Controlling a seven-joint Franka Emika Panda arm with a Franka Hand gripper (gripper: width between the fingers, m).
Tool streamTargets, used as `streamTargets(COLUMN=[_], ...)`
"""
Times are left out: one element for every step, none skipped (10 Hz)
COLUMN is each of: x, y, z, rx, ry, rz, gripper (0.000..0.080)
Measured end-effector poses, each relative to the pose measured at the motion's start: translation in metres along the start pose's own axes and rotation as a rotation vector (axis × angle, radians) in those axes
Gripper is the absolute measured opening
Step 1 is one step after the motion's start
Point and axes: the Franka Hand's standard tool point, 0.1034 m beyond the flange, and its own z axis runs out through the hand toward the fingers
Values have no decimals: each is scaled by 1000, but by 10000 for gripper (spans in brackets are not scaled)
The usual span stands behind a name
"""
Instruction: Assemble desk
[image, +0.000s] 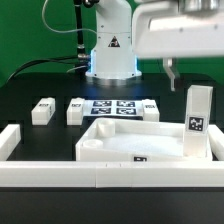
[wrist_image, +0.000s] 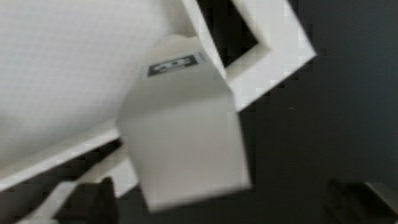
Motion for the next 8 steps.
streamTargets(x=[2,3,3,3,3,3,2,-1], y=[-2,-4,-3,-3,-3,-3,-3,-2], z=[-13,-18,-17,-16,-16,-16,-16,-17], rx=[9,16,14,13,13,13,13,13], ry=[2,8,7,6,6,6,6,2], rz=[-1,11,8,8,8,8,1,-39], gripper=[635,645,645,649,649,649,649,649])
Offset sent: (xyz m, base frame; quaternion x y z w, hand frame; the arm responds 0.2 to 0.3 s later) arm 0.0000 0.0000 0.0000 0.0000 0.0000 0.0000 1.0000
